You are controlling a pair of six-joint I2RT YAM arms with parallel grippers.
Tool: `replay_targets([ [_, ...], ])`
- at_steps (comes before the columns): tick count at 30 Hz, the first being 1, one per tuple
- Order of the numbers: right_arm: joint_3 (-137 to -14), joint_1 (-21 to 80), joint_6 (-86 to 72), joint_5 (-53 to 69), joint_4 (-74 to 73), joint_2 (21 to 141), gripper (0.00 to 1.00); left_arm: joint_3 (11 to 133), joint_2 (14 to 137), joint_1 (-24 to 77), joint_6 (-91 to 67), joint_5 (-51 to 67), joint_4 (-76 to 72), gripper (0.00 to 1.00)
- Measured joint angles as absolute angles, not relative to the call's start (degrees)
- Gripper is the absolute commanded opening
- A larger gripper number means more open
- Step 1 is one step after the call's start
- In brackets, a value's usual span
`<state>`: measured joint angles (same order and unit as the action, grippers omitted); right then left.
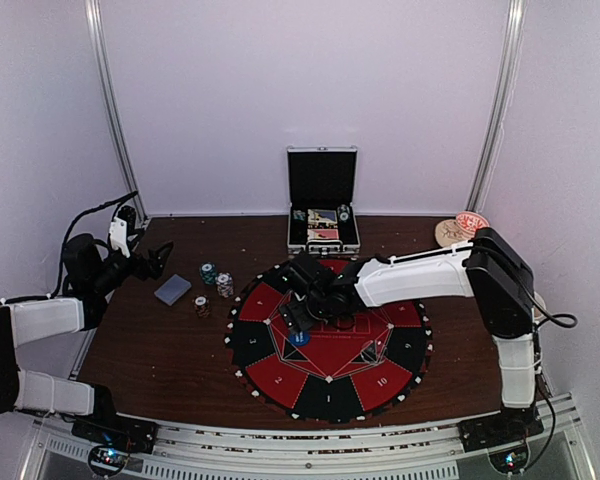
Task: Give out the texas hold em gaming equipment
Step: Pick up the dealer button from the poker table mat.
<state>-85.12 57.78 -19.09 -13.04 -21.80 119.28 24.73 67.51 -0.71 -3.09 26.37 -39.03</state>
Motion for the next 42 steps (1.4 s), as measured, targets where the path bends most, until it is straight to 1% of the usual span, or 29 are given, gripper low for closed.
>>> replay_targets([
  [8,-87.1,55.5,-19.7,-10.7,-21.2,122.7,0.85,24.7,67.5,-0.7,-3.1,26.4,-39.0,0.98],
  [18,-87.8,55.5,-19.7,-8.6,-21.1,124.2,0.81,24.7,67.5,-0.7,-3.1,26.4,-39.1,0.98],
  [21,-87.9,55.5,-19.7,-7.8,-21.1,124.4,0.81,24.7,67.5,-0.7,-3.1,26.4,-39.1,0.98],
  [27,-87.5,55.5,-19.7,-7.5,-21.0,123.9,0.86,24.7,67.5,-0.7,-3.1,26.4,-39.2,0.98],
  [31,-81.3,55.5,-19.9,-7.8,-20.5,117.4,0.9,24.7,67.5,-0.7,-3.1,26.4,-39.2,0.98],
  [37,-67.4,55.5,-21.4,-9.8,-19.3,99.3,0.96,24.8,67.5,-0.7,-3.1,26.4,-39.2,0.98],
  [40,-61.0,55.5,-22.3,-10.3,-18.6,94.3,0.97,24.7,67.5,-0.7,-3.1,26.4,-39.2,0.98],
  [42,-57.1,55.5,-23.0,-10.3,-18.7,93.0,0.97,24.8,67.5,-0.7,-3.1,26.4,-39.2,0.98],
])
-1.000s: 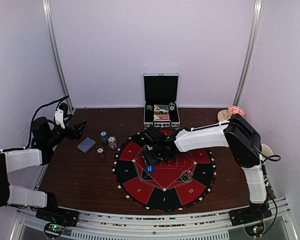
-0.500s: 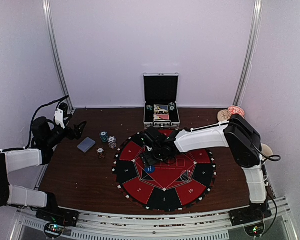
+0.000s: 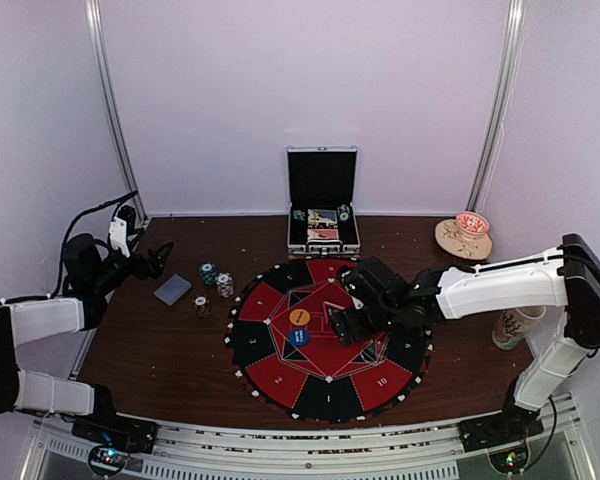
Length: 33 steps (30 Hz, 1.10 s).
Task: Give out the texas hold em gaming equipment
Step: Pick up the dealer button from the poker table mat.
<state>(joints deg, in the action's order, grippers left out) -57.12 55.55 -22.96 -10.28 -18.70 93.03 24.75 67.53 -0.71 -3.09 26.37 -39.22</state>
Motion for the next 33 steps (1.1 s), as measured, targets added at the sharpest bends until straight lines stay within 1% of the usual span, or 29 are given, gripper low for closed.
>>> replay_targets([
  [7,-48.2,55.5,-24.9,-10.0,-19.9,91.0,0.98,24.7,67.5,-0.7,-3.1,26.4,-39.2,0.98],
  [11,-46.3,55.5,-25.5,-9.7,-19.4,90.0,0.96,24.7,67.5,-0.7,-3.1,26.4,-39.2,0.98],
  [18,-44.2,55.5,-26.0,-8.8,-18.0,90.2,0.9,24.8,67.5,-0.7,-3.1,26.3,-39.2,0.98],
  [21,-43.8,55.5,-26.0,-8.6,-17.1,90.5,0.85,24.8,67.5,-0.7,-3.1,26.3,-39.2,0.98],
  [28,-43.7,55.5,-26.3,-7.9,-15.4,91.3,0.67,24.8,67.5,-0.7,-3.1,26.3,-39.2,0.98],
  [30,-43.8,55.5,-26.3,-7.9,-15.2,91.5,0.63,24.7,67.5,-0.7,-3.1,26.3,-39.2,0.98],
  [33,-44.4,55.5,-26.4,-7.9,-15.2,91.9,0.53,24.7,67.5,-0.7,-3.1,26.3,-39.2,0.98],
])
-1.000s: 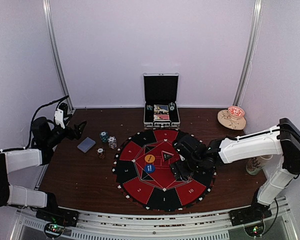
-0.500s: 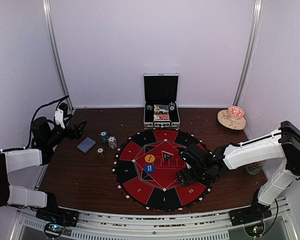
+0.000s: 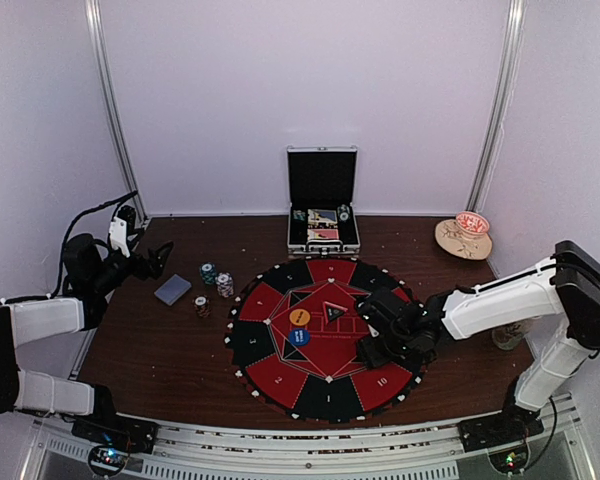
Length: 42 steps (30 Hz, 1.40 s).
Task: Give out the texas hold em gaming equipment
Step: Pick up the dealer button from the poker table mat, then place the dealer button at position 7.
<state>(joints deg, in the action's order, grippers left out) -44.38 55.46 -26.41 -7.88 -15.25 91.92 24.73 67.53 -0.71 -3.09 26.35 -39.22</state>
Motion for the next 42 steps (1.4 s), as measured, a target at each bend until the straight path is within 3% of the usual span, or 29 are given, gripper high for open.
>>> replay_targets([
  [11,-48.9,53.5,-26.1,-10.7,-17.3,93.5,0.48,24.7,67.5,-0.7,-3.1,26.3,-39.2,0.98],
  [26,-69.9,40.6,-23.7,-12.5,-16.6,107.8,0.5,24.7,67.5,-0.7,-3.1,26.3,-39.4,0.98],
  [42,-70.9,35.9,-23.5,-10.5,-13.9,113.6,0.51,24.7,68.2,-0.7,-3.1,26.3,-39.4,0.98],
])
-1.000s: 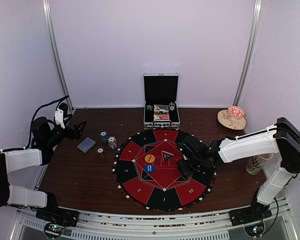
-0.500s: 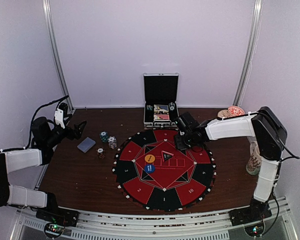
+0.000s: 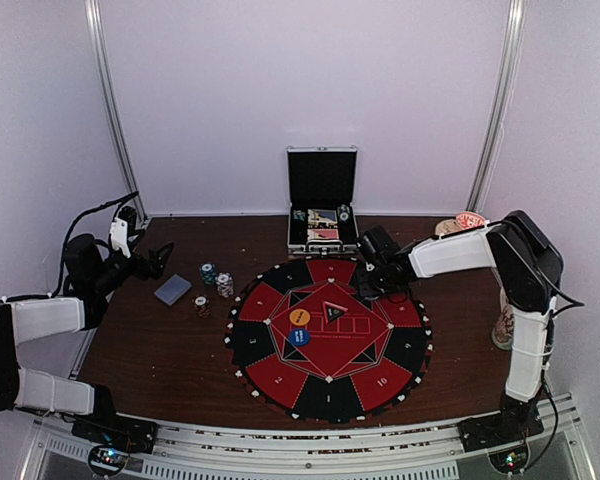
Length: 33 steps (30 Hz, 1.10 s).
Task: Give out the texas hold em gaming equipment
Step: Place the dealer button at position 7, then pick up the big blind button from the poker table mat.
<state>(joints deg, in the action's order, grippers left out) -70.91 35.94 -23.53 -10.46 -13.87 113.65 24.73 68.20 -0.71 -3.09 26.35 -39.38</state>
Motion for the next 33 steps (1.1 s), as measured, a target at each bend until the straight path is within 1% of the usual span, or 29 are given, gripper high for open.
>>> replay_targets([
  [7,-72.1,36.0,-22.9,-9.0,-13.3,115.2,0.55,24.7,68.2,-0.7,-3.1,26.3,-39.4,0.98],
  [9,-72.1,36.0,-22.9,-8.9,-13.3,115.2,0.61,24.8,68.2,-0.7,-3.1,26.3,-39.4,0.98],
  [12,-72.2,36.0,-22.7,-8.8,-13.5,115.2,0.77,24.8,68.2,-0.7,-3.1,26.3,-39.4,0.98],
  [13,-72.4,36.0,-22.8,-8.8,-13.7,115.2,0.8,24.8,68.2,-0.7,-3.1,26.3,-39.4,0.98],
  [17,-72.6,36.6,-22.1,-9.6,-14.2,114.9,0.89,24.8,68.2,-0.7,-3.1,26.3,-39.4,0.98],
  [20,-72.6,38.4,-21.2,-11.7,-15.3,113.7,0.91,24.7,68.2,-0.7,-3.1,26.3,-39.4,0.98],
  [25,-73.2,45.0,-19.3,-14.0,-15.9,110.4,0.93,24.7,68.2,-0.7,-3.1,26.3,-39.4,0.98],
  [29,-75.5,50.2,-18.1,-13.3,-15.9,110.3,0.94,24.8,68.2,-0.7,-3.1,26.3,-39.4,0.98],
  [33,-78.6,52.8,-18.2,-10.9,-15.8,112.8,0.93,24.7,68.2,-0.7,-3.1,26.3,-39.4,0.98],
])
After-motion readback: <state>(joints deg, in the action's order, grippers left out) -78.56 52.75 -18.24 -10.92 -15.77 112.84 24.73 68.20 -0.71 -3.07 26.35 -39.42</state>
